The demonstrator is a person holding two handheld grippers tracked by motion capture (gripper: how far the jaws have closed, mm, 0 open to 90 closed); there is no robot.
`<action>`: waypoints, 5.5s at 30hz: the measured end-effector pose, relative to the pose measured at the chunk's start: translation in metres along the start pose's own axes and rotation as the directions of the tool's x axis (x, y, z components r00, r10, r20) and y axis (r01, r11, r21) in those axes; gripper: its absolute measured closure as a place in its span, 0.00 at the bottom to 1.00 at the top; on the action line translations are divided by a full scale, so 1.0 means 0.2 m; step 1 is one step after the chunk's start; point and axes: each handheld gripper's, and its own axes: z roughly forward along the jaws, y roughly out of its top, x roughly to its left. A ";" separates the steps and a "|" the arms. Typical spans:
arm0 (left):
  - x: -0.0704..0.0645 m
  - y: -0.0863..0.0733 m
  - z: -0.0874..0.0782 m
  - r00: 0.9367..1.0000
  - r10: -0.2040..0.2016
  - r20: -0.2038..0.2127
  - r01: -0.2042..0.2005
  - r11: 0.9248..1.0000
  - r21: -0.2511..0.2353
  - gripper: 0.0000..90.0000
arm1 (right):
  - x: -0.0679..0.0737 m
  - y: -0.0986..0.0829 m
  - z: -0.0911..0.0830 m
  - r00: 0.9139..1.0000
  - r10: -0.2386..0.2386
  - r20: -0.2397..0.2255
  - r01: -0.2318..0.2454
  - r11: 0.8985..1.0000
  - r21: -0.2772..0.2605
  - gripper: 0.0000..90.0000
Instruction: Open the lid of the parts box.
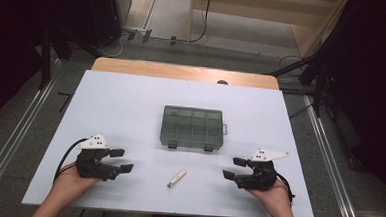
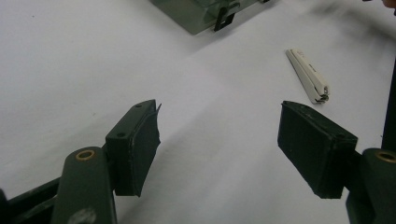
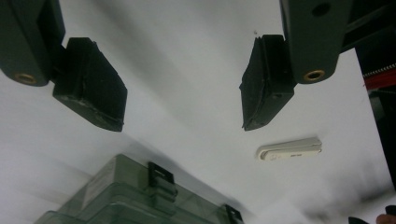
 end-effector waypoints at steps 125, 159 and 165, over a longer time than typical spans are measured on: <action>0.01 0.00 0.01 1.000 0.000 0.000 0.000 1.000 0.004 0.32 | -0.17 0.22 0.20 0.997 0.063 0.051 -0.068 0.993 0.100 1.00; 0.01 0.00 0.01 1.000 -0.010 0.008 0.010 1.000 0.002 0.32 | -0.16 0.26 0.16 0.997 0.064 0.043 -0.066 0.997 0.036 1.00; 0.01 0.00 0.01 1.000 -0.015 0.010 0.015 1.000 0.002 0.32 | -0.16 0.30 0.16 0.997 0.065 0.037 -0.066 0.997 0.026 1.00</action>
